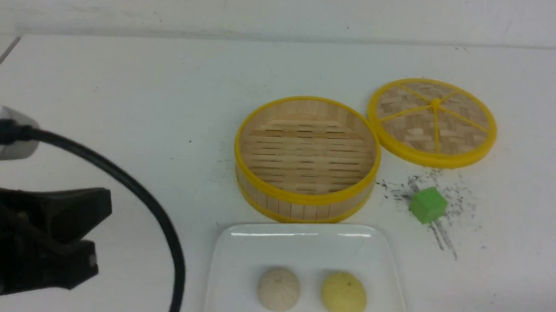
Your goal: Put the steamed buns into the plate on the white tablecloth.
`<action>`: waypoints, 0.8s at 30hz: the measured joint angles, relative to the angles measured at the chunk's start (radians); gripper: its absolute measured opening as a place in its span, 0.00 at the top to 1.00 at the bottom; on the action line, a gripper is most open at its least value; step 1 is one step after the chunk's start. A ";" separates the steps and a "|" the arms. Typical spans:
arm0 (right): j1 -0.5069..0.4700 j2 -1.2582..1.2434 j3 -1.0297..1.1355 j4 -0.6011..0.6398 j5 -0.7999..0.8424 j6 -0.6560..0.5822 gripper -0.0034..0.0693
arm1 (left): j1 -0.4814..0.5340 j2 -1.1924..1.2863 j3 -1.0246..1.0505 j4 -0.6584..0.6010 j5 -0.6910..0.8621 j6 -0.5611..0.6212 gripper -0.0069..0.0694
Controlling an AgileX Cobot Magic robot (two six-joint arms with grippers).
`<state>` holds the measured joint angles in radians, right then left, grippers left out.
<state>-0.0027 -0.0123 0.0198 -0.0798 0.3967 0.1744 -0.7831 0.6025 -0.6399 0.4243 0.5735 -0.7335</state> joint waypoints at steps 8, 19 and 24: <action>0.000 0.000 0.000 0.000 0.000 0.000 0.76 | 0.000 -0.003 0.001 0.082 0.058 -0.002 0.88; 0.000 0.000 0.000 0.000 0.000 0.000 0.74 | 0.002 -0.021 0.027 0.059 0.066 -0.043 0.87; 0.000 0.000 0.000 0.000 0.000 0.000 0.73 | 0.063 -0.105 0.102 0.012 -0.015 -0.042 0.86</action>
<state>-0.0027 -0.0123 0.0198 -0.0798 0.3967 0.1744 -0.7203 0.4979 -0.5381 0.4360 0.5590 -0.7758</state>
